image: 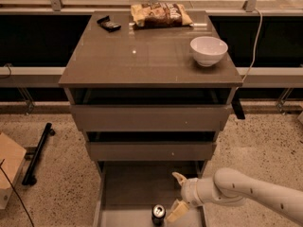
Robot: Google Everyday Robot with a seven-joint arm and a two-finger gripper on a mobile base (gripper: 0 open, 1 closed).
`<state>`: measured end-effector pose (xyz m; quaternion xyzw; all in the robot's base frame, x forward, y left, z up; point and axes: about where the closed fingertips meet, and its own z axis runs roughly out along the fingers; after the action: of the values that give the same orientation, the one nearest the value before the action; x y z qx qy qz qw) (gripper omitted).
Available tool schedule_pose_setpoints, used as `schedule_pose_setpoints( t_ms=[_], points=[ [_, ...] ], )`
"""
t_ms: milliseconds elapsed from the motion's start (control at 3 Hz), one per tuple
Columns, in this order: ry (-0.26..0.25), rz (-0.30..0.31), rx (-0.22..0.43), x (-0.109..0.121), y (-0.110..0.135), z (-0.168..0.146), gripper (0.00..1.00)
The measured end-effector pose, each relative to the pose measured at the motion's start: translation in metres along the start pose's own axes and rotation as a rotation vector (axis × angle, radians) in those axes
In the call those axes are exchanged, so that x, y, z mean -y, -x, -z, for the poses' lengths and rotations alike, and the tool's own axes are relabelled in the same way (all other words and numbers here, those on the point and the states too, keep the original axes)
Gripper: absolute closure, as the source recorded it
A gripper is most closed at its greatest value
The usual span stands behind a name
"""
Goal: Pick pepsi can from bottom drawer and place on counter
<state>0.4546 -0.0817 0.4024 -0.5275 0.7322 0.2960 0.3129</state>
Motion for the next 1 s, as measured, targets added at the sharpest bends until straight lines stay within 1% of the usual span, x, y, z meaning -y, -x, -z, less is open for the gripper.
schedule_pose_setpoints(
  t_ms=[333, 1000],
  points=[
    [0.006, -0.041, 0.002, 0.008, -0.03, -0.032, 0.0],
    [0.041, -0.134, -0.005, 0.019, -0.077, -0.077, 0.0]
  ],
)
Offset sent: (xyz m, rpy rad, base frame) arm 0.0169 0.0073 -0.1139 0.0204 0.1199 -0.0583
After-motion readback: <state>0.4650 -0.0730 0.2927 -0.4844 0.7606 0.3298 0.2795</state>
